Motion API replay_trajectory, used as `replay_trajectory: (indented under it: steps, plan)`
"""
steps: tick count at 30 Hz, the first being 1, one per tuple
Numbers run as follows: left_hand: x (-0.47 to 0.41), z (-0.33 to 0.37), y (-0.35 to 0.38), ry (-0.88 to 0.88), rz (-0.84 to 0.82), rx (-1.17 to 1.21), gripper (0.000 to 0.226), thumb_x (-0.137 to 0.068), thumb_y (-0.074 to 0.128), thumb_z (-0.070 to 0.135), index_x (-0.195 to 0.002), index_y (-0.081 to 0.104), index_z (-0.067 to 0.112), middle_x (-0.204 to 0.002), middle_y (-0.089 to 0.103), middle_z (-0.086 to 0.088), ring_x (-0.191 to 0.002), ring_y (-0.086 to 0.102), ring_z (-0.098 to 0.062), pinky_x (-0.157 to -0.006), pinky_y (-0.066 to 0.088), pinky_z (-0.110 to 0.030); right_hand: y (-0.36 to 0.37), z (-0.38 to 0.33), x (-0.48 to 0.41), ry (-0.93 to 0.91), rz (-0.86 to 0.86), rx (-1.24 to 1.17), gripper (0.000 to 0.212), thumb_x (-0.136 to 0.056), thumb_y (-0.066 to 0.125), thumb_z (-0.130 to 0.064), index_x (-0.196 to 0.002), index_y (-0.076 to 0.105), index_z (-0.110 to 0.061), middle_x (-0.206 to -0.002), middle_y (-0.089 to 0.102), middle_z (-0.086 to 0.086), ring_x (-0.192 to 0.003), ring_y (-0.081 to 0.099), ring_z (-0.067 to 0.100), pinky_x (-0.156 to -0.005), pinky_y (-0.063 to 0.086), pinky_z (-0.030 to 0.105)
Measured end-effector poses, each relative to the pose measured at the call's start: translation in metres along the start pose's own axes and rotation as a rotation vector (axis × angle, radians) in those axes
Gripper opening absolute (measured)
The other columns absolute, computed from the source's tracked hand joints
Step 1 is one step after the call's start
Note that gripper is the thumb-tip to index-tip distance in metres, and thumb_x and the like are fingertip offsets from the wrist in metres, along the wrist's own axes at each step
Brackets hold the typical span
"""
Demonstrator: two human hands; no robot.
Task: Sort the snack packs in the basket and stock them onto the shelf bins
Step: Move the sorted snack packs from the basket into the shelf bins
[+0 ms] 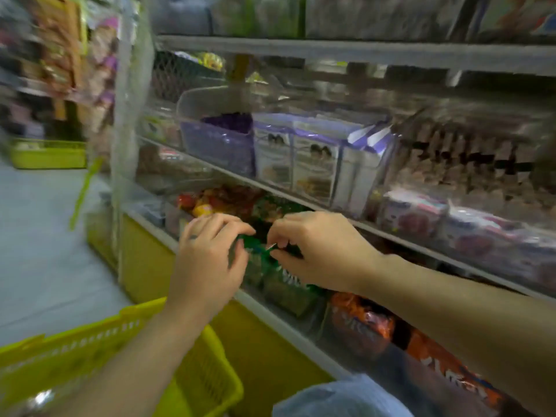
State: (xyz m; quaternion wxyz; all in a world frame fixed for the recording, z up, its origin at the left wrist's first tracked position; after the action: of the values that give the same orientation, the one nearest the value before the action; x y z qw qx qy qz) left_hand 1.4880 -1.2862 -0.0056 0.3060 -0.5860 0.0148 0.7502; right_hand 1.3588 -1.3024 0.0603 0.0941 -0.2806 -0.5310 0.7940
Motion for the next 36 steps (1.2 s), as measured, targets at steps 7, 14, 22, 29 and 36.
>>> replay_trajectory:
  steps: [7, 14, 22, 29, 36]
  plan:
    - [0.146, -0.135, -0.059, -0.426, -0.2, -0.226, 0.028, -0.077, 0.048, 0.021, -0.096, 0.068, 0.019, -0.097, 0.065, -0.003, -0.093, 0.062, -0.03, -0.083, 0.048, -0.043, 0.179, -0.119, -0.066, -0.208, -0.336, -0.184, 0.024, -0.09, 0.052, -0.037, -0.113, 0.057, -0.031, -0.11, 0.065, -0.007, -0.104, 0.06, 0.021, -0.076, 0.047, 0.033]
    - [0.288, -0.262, -0.082, -1.002, -0.592, -0.372, 0.036, -0.091, 0.057, 0.029, -0.126, 0.057, 0.021, -0.129, 0.053, -0.006, -0.119, 0.051, -0.024, -0.096, 0.043, -0.036, 0.34, -0.226, -0.094, -0.305, -0.793, -0.302, 0.042, -0.09, 0.06, -0.035, -0.128, 0.055, -0.02, -0.125, 0.061, 0.006, -0.116, 0.055, 0.027, -0.09, 0.045, 0.034]
    - [0.39, -0.328, -0.061, -1.247, -1.335, -0.333, 0.08, -0.082, 0.072, 0.034, -0.148, 0.028, 0.028, -0.155, 0.021, -0.006, -0.138, 0.031, -0.029, -0.108, 0.035, -0.036, 0.478, -0.282, -0.07, -0.082, -1.122, -0.66, 0.062, -0.088, 0.066, -0.033, -0.141, 0.039, -0.015, -0.142, 0.045, 0.009, -0.126, 0.046, 0.027, -0.096, 0.042, 0.035]
    - [0.405, -0.349, -0.046, -1.159, -1.488, -0.457, 0.075, -0.086, 0.067, 0.016, -0.148, 0.027, 0.024, -0.147, 0.034, -0.01, -0.126, 0.045, -0.029, -0.1, 0.045, -0.037, 0.534, -0.313, -0.067, 0.207, -1.141, -1.028, 0.067, -0.082, 0.072, -0.024, -0.139, 0.038, -0.015, -0.113, 0.058, 0.005, -0.094, 0.058, 0.021, -0.075, 0.048, 0.033]
    - [0.393, -0.359, -0.05, -1.249, -1.251, -0.422, 0.037, -0.097, 0.047, 0.013, -0.134, 0.045, 0.018, -0.12, 0.059, -0.008, -0.092, 0.056, -0.021, -0.072, 0.049, -0.032, 0.543, -0.3, -0.059, 0.247, -1.125, -1.05, 0.014, -0.083, 0.073, -0.023, -0.078, 0.06, -0.02, -0.084, 0.067, 0.002, -0.072, 0.062, 0.013, -0.059, 0.048, 0.022]
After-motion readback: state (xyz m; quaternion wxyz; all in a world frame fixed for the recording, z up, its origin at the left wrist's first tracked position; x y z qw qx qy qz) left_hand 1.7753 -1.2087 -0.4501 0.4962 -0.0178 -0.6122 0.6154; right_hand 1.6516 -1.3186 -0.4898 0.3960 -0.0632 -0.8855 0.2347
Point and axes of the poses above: each hand's wrist, its own x-axis away from the middle knuckle, its own y-axis out of the palm, z = x × y, the point moved 6 cm from there along -x, towards the middle knuckle
